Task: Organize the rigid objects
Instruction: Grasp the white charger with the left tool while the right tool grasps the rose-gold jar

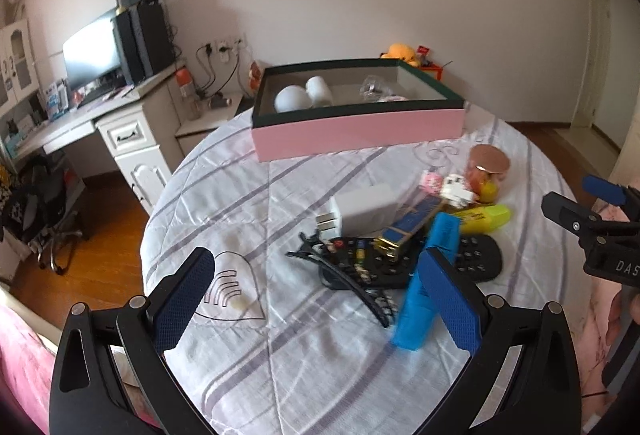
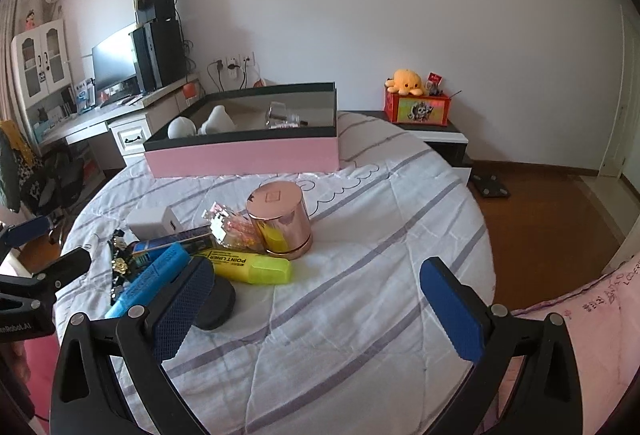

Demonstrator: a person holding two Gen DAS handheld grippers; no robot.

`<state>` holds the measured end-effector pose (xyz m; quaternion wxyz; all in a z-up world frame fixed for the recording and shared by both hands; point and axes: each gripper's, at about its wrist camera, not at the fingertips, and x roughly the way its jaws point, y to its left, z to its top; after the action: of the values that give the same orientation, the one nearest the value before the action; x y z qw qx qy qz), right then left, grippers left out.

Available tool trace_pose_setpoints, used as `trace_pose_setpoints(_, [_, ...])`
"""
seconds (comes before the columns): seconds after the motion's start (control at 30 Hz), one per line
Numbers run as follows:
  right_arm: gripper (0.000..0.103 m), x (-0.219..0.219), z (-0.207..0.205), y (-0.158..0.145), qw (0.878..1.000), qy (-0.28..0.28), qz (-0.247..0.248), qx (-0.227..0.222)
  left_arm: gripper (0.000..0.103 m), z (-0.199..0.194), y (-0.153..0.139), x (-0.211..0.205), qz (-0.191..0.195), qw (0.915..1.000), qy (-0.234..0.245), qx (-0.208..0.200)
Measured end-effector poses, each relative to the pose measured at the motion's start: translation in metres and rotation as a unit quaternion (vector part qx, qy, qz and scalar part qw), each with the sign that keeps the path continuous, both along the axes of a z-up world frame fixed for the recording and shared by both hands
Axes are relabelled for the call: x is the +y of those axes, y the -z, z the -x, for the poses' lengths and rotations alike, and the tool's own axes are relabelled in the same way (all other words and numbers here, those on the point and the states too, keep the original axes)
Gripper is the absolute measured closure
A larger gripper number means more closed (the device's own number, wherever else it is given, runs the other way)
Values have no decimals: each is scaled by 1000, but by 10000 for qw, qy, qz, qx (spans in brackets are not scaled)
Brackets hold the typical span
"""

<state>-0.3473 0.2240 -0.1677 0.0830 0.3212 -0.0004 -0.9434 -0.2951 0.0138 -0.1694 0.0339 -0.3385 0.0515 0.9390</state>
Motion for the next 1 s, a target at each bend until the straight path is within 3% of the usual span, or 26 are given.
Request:
trace_pose_setpoints(0.47, [1,-19,55,22,9983,-363,286,-341,0,37,18,2,6,9995,30,-304])
trace_pose_setpoints(0.77, [20,-16,75,22,9962,-512,472,-524,0,54,24,-2,-159,9989,-3,-434])
trace_pose_setpoints(0.83, [48,-18,80,26,9949,-593,477,-655,0,58,25,-1,-127,9989,-23,-461])
trace_pose_setpoints(0.87, [52,-19,83,30,9941,-611,477,-756,0,58,25,0,-126,9989,-23,-459])
trace_pose_setpoints(1.0, [53,-22,84,31,9946,-616,391,-738,0,62,26,5,-154,9988,62,-460])
